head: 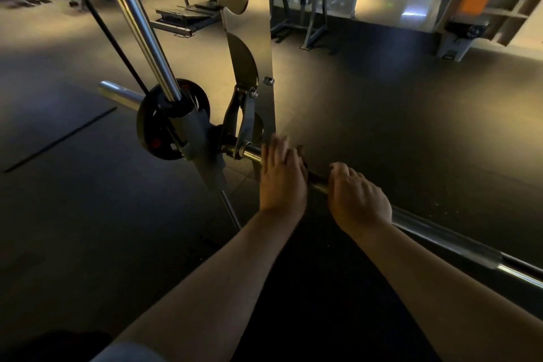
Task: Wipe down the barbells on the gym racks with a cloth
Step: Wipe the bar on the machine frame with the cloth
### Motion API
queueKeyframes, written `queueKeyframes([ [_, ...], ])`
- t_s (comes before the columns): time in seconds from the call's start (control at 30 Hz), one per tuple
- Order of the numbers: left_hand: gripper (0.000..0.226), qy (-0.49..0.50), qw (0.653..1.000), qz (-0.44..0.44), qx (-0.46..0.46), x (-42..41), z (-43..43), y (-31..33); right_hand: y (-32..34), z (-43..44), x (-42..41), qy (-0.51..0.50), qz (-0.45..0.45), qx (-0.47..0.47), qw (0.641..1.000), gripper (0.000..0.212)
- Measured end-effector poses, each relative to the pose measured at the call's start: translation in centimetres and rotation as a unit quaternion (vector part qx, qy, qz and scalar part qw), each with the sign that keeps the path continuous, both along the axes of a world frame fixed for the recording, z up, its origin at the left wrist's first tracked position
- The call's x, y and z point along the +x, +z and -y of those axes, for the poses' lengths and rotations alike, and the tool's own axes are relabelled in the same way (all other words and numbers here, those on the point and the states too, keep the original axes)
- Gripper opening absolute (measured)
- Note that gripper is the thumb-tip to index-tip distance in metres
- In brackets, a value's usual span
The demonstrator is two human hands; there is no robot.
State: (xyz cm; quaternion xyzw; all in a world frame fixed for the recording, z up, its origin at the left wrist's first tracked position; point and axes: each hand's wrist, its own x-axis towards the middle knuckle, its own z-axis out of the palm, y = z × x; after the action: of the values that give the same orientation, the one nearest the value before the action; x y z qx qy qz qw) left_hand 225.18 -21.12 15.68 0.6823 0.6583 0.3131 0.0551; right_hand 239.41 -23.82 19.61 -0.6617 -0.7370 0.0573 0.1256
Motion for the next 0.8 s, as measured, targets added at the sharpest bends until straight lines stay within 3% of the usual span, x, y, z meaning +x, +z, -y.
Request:
queueKeyframes([
  [0.1,0.076,-0.075,0.997,0.006,0.007,2.0,2.1,-1.3,0.6,0.1,-0.2,0.0,0.004,-0.02,1.0,0.04],
  [0.17,0.081,-0.102,0.994,-0.014,0.022,1.3,2.2,-2.1,0.5,0.1,-0.2,0.0,0.009,-0.017,1.0,0.037],
  [0.27,0.057,-0.107,0.993,-0.039,0.043,-1.5,1.0,-2.0,0.2,0.2,-0.1,0.001,0.004,-0.003,1.0,0.032],
  [0.33,0.044,-0.067,0.997,0.001,0.043,-2.7,0.2,-1.3,0.0,0.0,0.0,0.006,0.006,0.009,1.0,0.031],
  [0.43,0.045,-0.012,0.999,0.044,0.016,-1.6,0.2,-1.1,-0.2,-0.2,0.0,0.004,0.006,0.011,1.0,0.031],
  [0.57,0.067,-0.031,0.999,0.015,0.01,-0.1,1.7,-3.2,-0.1,0.1,0.1,0.015,-0.011,0.004,1.0,0.035],
  [0.7,0.05,-0.065,0.996,-0.037,0.04,-3.6,0.3,-2.0,0.0,-0.2,0.2,0.018,-0.014,0.005,1.0,0.036],
  [0.8,0.042,-0.034,0.999,-0.016,0.009,-5.4,-1.7,-0.2,-0.2,-0.2,-0.1,0.011,-0.017,0.006,1.0,0.036],
])
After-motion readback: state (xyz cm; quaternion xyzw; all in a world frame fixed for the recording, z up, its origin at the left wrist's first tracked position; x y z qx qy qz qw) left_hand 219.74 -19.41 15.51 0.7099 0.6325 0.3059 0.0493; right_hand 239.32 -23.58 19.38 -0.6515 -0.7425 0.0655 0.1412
